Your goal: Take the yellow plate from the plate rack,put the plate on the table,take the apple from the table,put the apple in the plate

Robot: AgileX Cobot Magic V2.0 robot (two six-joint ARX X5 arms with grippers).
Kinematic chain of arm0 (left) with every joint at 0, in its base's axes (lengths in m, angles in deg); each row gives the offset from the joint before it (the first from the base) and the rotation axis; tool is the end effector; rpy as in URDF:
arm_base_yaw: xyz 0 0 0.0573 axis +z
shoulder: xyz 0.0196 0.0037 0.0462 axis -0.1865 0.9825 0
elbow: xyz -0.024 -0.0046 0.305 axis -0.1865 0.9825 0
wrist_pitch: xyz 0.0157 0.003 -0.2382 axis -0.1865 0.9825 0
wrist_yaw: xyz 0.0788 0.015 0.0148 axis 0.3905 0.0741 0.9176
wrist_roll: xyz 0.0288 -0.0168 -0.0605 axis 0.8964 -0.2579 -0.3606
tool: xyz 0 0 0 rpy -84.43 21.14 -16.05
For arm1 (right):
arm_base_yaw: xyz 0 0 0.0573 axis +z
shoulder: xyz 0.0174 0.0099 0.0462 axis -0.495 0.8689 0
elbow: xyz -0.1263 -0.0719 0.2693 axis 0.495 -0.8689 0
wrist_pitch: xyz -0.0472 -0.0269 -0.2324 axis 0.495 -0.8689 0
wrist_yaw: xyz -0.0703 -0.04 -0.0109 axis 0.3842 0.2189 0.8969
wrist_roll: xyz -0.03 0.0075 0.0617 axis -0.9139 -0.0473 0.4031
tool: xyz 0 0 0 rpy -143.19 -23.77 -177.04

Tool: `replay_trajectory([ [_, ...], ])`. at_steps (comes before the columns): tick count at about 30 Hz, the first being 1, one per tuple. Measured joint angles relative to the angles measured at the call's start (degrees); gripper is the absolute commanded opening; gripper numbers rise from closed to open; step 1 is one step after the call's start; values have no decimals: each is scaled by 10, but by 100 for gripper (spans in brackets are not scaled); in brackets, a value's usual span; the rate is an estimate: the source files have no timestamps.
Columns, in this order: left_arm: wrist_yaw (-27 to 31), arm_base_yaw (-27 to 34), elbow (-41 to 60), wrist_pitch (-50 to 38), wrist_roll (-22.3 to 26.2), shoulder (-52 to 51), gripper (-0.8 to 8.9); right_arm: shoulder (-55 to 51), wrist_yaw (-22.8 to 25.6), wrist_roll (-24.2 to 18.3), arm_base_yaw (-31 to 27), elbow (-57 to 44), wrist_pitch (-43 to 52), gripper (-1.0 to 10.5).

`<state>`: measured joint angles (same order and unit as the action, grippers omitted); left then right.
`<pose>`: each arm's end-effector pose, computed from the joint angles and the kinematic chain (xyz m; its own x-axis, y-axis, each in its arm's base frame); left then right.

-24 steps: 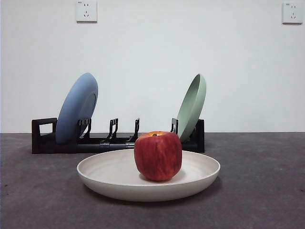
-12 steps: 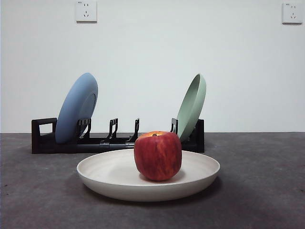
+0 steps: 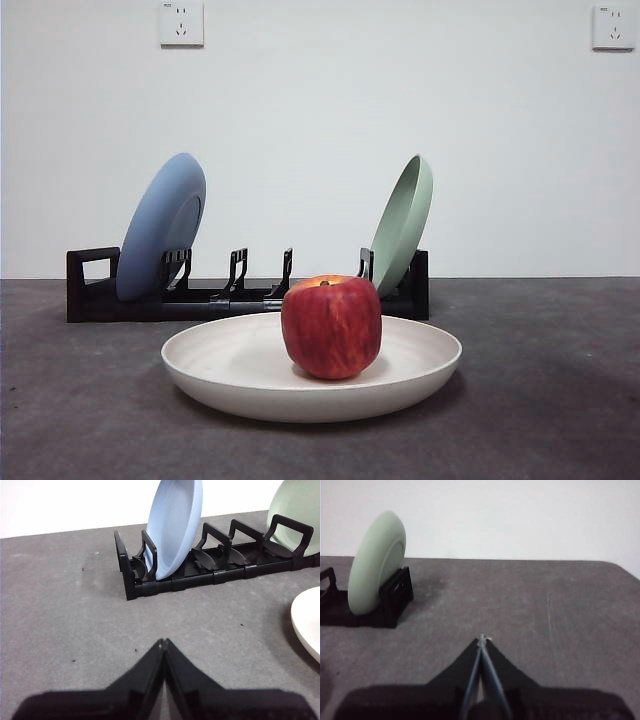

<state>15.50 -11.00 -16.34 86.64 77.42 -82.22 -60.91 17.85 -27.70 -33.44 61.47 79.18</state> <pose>0.0642 -0.0088 0.1481 0.9662 -0.1670 -0.1967 0.1750 0.9843 0.0243 0.0586 0.0020 0.1763 0.9956 0.0468 -0.0812 -0.0495 0.9983 -0.0318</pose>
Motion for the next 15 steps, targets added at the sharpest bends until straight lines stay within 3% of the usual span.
replay_trajectory([
  [15, 0, 0, 0, 0, 0, 0, -4, -2, -6, 4, 0, -39, -12, 2],
])
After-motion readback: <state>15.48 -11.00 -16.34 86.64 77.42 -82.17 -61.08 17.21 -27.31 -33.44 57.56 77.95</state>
